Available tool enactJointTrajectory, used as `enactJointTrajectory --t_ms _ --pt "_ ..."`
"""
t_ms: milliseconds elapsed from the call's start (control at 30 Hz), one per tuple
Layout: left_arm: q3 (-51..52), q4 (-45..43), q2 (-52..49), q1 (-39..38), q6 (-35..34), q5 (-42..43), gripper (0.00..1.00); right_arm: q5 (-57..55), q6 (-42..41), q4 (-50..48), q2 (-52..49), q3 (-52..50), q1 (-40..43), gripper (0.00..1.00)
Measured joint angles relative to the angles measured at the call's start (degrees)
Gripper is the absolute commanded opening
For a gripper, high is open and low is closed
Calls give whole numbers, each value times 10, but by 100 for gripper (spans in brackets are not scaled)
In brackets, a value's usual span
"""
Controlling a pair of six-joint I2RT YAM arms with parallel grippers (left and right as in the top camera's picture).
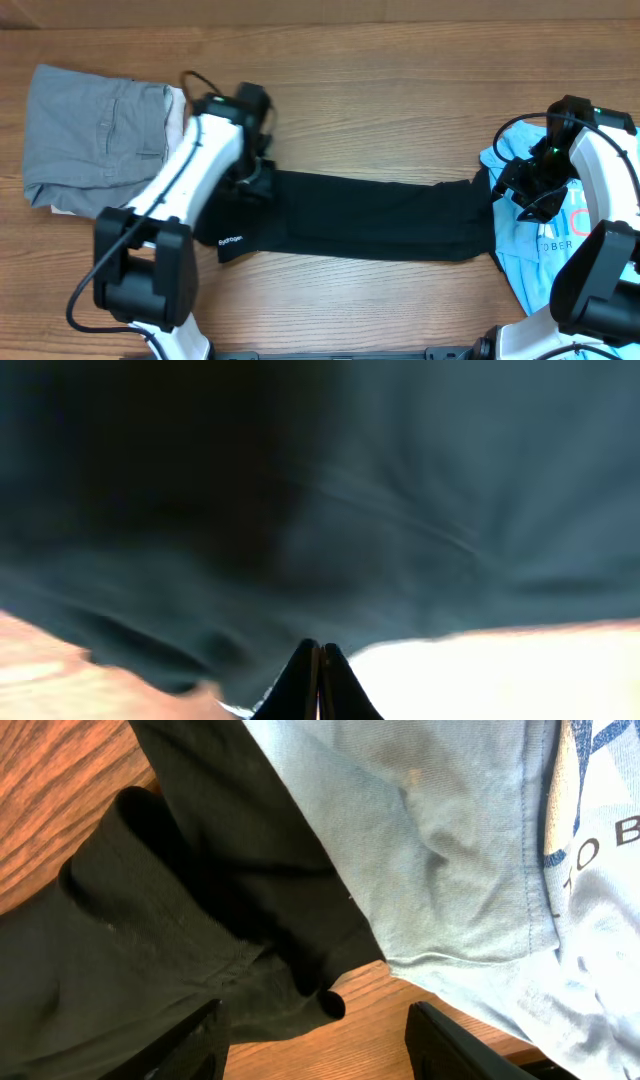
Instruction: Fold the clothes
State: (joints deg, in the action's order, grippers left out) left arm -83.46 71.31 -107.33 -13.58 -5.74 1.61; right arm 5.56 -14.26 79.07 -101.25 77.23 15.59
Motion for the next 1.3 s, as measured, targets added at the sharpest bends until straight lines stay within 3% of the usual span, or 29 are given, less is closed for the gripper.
enactJointTrajectory --t_ms 367,667,833,900,1033,1300 --pt "102 -151 -7 100 -29 -55 4 3 3 -4 0 0 0 65" --pt "104 -147 -7 213 -49 -76 4 6 5 -19 0 0 0 79" --pt "104 -140 -7 222 -44 -39 4 6 7 -26 0 0 0 90" --pt "104 -136 -7 220 -40 -20 11 6 8 -26 0 0 2 92" --pt "104 -127 -7 219 -14 36 31 17 15 -26 -1 0 28 88" --pt "103 -134 -7 219 25 128 44 97 77 -65 -9 -56 59 66"
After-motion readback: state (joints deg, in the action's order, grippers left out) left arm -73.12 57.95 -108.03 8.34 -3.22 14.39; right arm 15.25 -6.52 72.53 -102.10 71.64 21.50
